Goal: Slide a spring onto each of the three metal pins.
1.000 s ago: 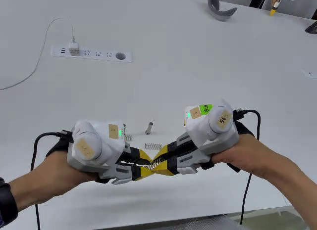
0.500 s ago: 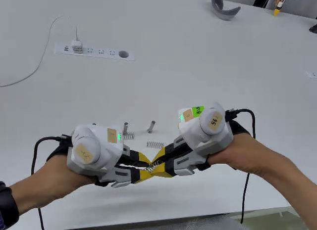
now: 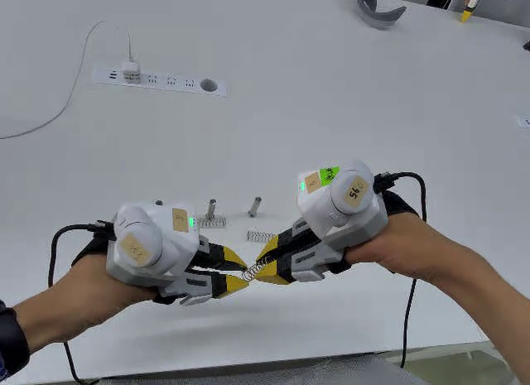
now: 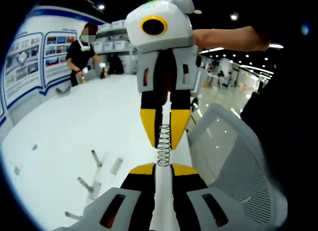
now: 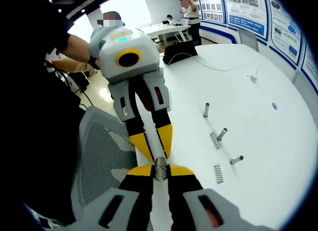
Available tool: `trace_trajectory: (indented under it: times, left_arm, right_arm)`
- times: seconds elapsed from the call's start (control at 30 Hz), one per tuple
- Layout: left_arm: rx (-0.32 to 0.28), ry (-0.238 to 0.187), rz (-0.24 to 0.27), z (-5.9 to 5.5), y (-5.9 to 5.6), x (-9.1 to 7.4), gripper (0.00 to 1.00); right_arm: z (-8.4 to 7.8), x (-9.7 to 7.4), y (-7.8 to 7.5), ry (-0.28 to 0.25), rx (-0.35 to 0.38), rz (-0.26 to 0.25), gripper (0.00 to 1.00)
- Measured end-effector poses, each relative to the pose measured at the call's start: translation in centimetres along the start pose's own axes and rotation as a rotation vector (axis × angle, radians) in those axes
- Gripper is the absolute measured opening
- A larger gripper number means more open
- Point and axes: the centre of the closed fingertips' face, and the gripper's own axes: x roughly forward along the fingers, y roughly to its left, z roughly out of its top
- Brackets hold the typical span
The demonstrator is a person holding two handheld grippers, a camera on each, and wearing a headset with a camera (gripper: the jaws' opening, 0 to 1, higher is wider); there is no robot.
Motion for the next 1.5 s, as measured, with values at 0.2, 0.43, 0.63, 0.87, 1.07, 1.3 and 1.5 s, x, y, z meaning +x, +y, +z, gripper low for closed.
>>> trace_trajectory:
  times: [0.2,0.43,0.63,0.87,1.07,1.3,1.5]
  left_arm:
    - [-0.021,0.002,0.036,-0.5,0.9,-0.5,0.16]
    - [-0.051,-0.004,0.091,-1.0,2.5,-1.3,0.18]
    - [-0.077,-0.003,0.135,-1.7,3.5,-2.2,0.2]
    - [-0.108,0.004,0.192,-2.7,4.8,-3.4,0.23]
    - [-0.145,0.002,0.25,-3.8,6.2,-4.6,0.27]
    - [-0.184,-0.003,0.317,-4.9,7.6,-6.1,0.29]
    - [-0.217,0.001,0.371,-5.9,8.3,-7.3,0.32]
  right_arm:
    - [-0.1,-0.1,-0.6,-0.001,0.021,-0.029,0.12]
    - [-0.7,0.2,-1.3,0.014,0.041,-0.051,0.12]
    - [-1.1,0.2,-1.8,0.026,0.048,-0.069,0.12]
    - [-1.5,0.5,-2.5,0.041,0.05,-0.083,0.12]
    - [-1.8,0.8,-3.1,0.058,0.047,-0.092,0.12]
    - [-1.7,1.0,-3.9,0.072,0.042,-0.105,0.12]
    - [-1.5,1.3,-4.6,0.079,0.038,-0.115,0.12]
